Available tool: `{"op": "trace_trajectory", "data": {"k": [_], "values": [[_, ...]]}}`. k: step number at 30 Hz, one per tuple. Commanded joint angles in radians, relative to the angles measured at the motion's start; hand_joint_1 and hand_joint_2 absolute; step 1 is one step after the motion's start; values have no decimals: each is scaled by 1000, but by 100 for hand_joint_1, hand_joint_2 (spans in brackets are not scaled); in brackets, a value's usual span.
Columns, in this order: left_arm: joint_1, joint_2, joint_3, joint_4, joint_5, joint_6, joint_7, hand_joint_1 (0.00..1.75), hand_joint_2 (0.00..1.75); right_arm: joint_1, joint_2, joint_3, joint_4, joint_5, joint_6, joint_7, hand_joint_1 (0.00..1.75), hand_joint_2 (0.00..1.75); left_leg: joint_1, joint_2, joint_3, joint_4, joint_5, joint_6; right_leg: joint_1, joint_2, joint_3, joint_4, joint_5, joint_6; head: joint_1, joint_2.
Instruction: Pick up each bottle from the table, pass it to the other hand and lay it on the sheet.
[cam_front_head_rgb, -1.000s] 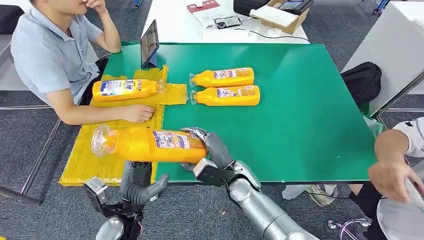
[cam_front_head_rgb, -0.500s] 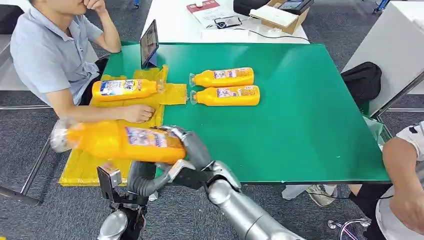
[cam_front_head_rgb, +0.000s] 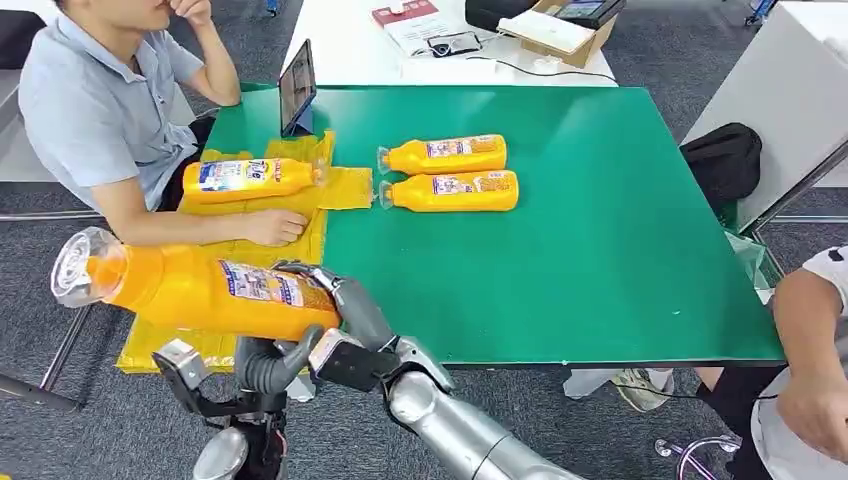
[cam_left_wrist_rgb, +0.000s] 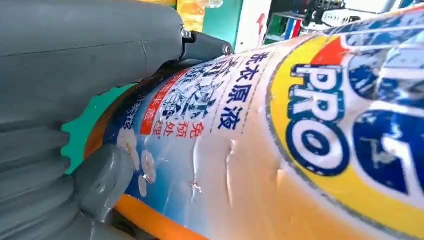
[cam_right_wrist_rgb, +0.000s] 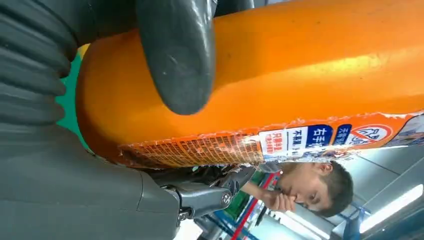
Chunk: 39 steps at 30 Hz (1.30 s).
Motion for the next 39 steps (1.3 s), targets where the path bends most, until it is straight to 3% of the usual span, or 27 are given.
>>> {"op": "trace_trajectory", "data": {"k": [1, 7, 8, 9, 10, 11, 14, 15, 19, 39], "values": [[-73, -14, 35, -63, 32, 13, -29, 175, 175, 67, 4, 97, 106, 6, 59, 1, 175, 175, 2, -4, 5, -1, -1, -1, 2, -4, 6, -1, -2, -2, 0, 0], [-66, -6, 46, -77, 56, 3, -22, 175, 175, 69, 3, 108, 154, 23, 62, 1, 157, 175, 1, -4, 5, -2, -1, -1, 1, -5, 6, -2, -2, -2, 0, 0], [-62, -3, 52, -74, 70, -12, -22, 175, 175, 63, 1, 110, 175, 37, 64, 1, 108, 175, 1, -3, 3, -1, 0, -1, 1, -3, 4, -2, -1, -1, 0, 0], [-61, -3, 57, -72, 81, -24, -19, 175, 175, 60, 1, 109, 191, 47, 73, 2, 42, 175, 2, -5, 6, -1, -1, -1, 2, -5, 7, -2, -3, -2, 0, 0], [-62, -2, 66, -67, 95, -36, -10, 175, 175, 59, -6, 117, 194, 68, 68, 2, 5, 175, 1, -4, 5, -2, -1, -1, 1, -5, 6, -2, -2, -2, 0, 0], [-63, -2, 73, -63, 104, -44, -5, 175, 175, 64, -8, 116, 188, 78, 58, 1, 0, 175, 1, -3, 3, -1, 0, -1, 1, -3, 4, -2, -1, -2, 0, 0], [-76, -9, 123, -22, 88, -11, 16, 175, 175, 99, -30, 109, 92, 110, 31, 1, 0, 175, 1, -3, 3, -1, 0, -1, 1, -3, 3, -2, -1, -1, 0, 0], [-89, -5, 135, 7, 39, 36, 24, 175, 175, 116, -46, 118, 31, 135, 13, 1, 0, 0, 1, -3, 3, -1, 0, -1, 1, -4, 3, -2, -1, -1, 0, 0], [-123, 6, 167, 77, -105, 177, -17, 175, 175, 143, -84, 136, -92, 171, -4, 1, 0, 0, 1, -5, 5, -2, 0, -1, 1, -6, 5, -2, -2, -2, 0, 0], [-198, 59, 200, 179, -269, 212, 34, 175, 175, 179, -137, 59, -187, 145, -64, 1, 0, 0, 0, -1, 4, -1, -1, -1, 1, -1, 4, -1, -1, -2, 0, 0]]}}
